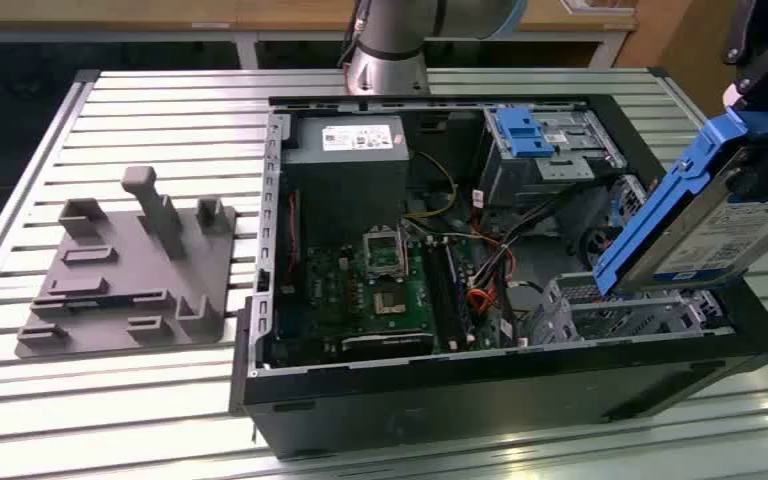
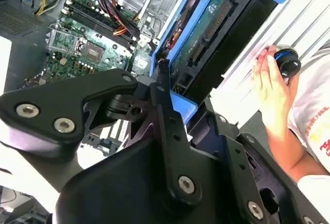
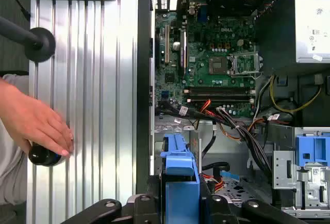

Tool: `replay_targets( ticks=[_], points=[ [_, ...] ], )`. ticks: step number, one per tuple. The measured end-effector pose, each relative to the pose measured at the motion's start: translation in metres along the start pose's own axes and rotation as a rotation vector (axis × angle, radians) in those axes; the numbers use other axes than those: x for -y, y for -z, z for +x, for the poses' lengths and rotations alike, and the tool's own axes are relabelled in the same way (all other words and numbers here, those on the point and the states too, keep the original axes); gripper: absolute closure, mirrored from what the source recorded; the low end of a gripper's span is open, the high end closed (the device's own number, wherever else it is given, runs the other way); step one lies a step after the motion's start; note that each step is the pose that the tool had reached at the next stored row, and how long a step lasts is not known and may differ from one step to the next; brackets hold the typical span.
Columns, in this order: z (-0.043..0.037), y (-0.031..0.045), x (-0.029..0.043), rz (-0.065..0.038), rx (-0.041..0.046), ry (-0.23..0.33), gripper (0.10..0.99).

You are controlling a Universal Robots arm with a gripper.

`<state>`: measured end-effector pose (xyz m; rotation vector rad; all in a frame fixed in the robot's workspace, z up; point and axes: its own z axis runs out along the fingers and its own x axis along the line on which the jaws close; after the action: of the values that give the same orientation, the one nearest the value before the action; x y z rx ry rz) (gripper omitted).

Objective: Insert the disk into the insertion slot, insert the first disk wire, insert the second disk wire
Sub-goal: 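Insert the disk into the insertion slot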

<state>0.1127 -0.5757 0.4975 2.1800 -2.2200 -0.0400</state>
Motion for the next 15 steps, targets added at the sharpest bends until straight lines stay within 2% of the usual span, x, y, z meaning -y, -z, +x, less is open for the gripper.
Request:
replay_targets(
  ticks=[13, 15],
  points=[
    [0.0000, 0.0000, 0.0000, 0.000, 0.0000, 0.000, 0.722],
    [0.0000, 0.0000, 0.0000, 0.000, 0.0034, 0.000, 0.722]
  ],
)
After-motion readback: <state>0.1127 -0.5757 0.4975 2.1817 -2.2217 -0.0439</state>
